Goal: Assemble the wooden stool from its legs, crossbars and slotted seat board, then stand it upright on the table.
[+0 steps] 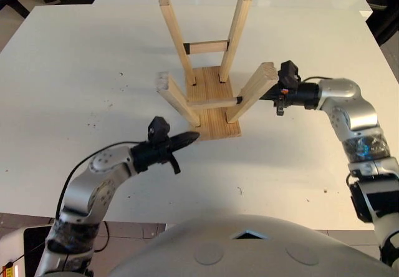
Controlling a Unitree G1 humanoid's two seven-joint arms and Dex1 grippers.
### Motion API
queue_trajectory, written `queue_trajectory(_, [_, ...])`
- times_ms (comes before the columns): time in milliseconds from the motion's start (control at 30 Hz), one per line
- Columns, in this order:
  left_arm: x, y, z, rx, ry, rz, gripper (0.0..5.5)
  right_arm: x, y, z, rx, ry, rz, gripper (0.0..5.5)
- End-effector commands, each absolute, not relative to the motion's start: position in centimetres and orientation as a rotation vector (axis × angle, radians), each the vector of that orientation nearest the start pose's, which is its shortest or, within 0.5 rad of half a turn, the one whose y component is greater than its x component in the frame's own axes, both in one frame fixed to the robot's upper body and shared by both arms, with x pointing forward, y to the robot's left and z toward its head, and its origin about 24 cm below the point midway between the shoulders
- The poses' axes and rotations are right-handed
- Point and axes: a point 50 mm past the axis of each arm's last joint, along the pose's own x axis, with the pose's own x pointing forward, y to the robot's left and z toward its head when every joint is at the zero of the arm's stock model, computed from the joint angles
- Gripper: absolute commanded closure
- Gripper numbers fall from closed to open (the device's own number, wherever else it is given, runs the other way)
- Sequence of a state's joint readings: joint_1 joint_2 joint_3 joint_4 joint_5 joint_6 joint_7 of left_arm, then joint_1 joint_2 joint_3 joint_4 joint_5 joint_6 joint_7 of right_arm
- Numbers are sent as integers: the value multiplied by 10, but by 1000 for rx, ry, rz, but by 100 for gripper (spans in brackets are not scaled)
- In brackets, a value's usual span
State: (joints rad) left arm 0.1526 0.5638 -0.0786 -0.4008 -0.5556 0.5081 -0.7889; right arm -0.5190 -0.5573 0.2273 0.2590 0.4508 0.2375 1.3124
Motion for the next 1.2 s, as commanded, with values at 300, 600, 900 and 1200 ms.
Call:
queue_trajectory(300, [211,188,36,29,424,-924,548,276,-116,87,-65,252,1688,550])
queue_trajectory(600, [253,189,26,88,376,-792,548,233,-100,41,-11,322,1533,550])
queue_trajectory(900, [248,231,43,8,240,-534,548,202,-129,43,41,305,1209,550])
queue_trajectory(1200, [173,259,41,-53,397,-402,548,210,-237,47,-179,447,899,550])
